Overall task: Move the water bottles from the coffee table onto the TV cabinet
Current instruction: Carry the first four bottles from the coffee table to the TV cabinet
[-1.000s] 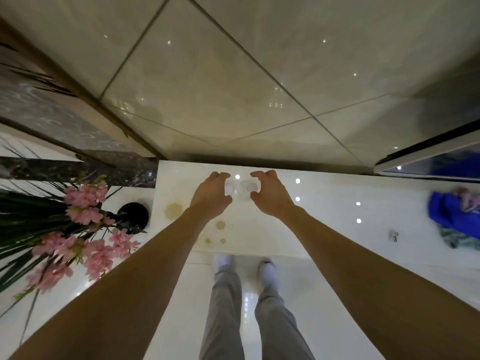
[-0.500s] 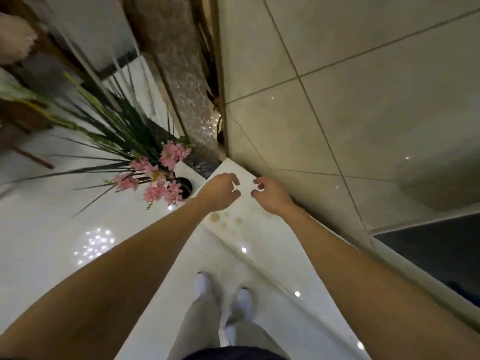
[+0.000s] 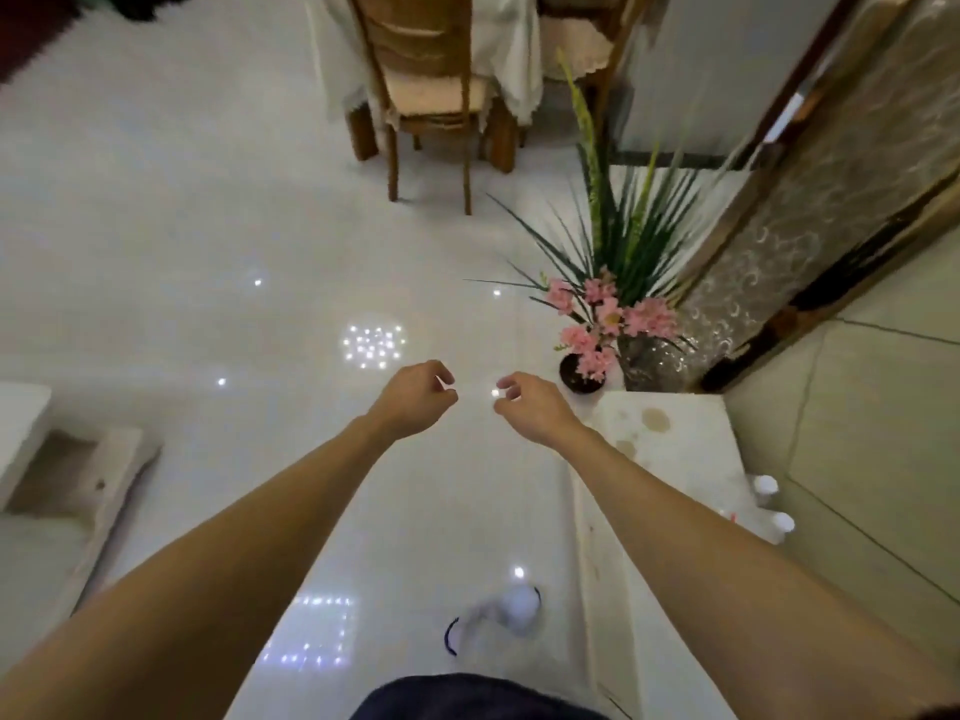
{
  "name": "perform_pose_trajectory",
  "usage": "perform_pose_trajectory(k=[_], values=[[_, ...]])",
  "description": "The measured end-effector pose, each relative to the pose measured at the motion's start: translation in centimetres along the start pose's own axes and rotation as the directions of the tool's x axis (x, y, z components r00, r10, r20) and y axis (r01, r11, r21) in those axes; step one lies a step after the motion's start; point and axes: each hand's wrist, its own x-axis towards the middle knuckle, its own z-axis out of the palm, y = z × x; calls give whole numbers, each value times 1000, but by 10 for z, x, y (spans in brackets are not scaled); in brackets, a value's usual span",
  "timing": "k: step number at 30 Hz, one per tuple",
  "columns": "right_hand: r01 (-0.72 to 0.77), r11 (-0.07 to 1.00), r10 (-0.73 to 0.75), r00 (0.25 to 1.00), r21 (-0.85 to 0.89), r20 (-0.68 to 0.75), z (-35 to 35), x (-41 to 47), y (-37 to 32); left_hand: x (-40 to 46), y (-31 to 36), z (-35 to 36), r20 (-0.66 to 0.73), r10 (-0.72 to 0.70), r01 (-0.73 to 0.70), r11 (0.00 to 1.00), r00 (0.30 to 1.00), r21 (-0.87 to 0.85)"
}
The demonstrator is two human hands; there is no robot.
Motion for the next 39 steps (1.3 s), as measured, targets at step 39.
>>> perform_pose_trajectory(k=[39], values=[[968, 239, -307, 148, -75, 940, 713, -251, -539, -589, -608, -225, -307, -936, 712, 333, 172, -618]])
